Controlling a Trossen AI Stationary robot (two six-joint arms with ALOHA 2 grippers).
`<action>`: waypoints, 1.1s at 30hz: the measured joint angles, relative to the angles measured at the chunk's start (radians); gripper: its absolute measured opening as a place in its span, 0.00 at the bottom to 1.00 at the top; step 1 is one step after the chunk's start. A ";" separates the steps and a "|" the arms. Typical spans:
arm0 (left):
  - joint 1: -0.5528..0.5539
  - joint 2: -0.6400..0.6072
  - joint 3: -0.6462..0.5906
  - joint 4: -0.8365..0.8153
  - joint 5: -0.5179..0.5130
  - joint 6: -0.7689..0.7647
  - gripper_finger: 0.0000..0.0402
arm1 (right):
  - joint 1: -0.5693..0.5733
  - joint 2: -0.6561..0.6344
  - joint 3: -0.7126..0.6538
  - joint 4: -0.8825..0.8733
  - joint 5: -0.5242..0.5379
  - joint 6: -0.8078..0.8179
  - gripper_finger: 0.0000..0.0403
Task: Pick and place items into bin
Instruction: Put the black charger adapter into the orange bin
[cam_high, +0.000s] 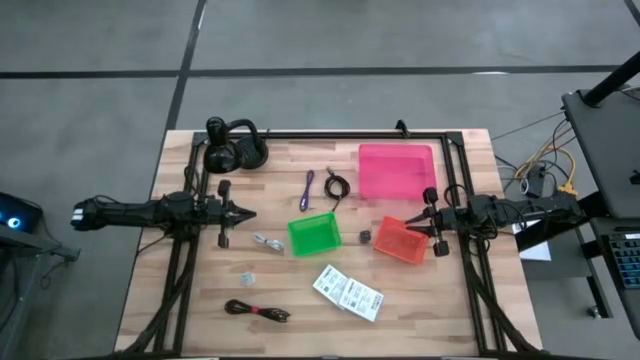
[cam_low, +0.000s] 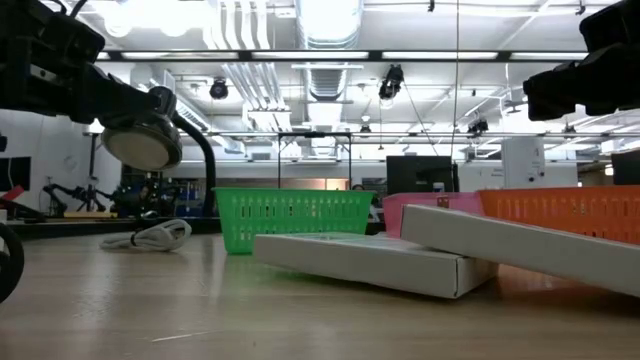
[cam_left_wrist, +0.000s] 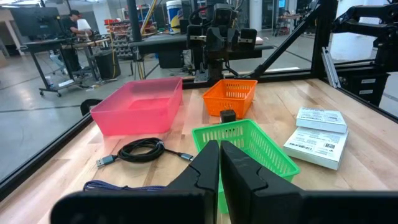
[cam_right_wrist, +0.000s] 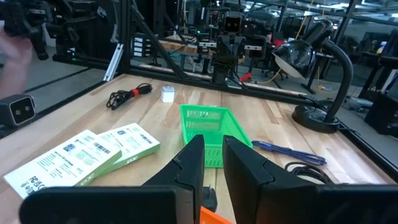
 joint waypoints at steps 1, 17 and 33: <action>0.000 0.000 0.000 0.000 0.000 0.000 0.00 | 0.000 0.000 0.000 0.000 0.000 0.000 0.12; 0.000 0.000 0.000 0.001 0.000 0.003 0.00 | 0.000 0.000 0.000 0.000 0.000 0.000 0.12; 0.000 0.000 0.000 0.206 -0.001 0.106 0.00 | 0.000 0.000 0.000 0.263 0.001 -0.112 0.12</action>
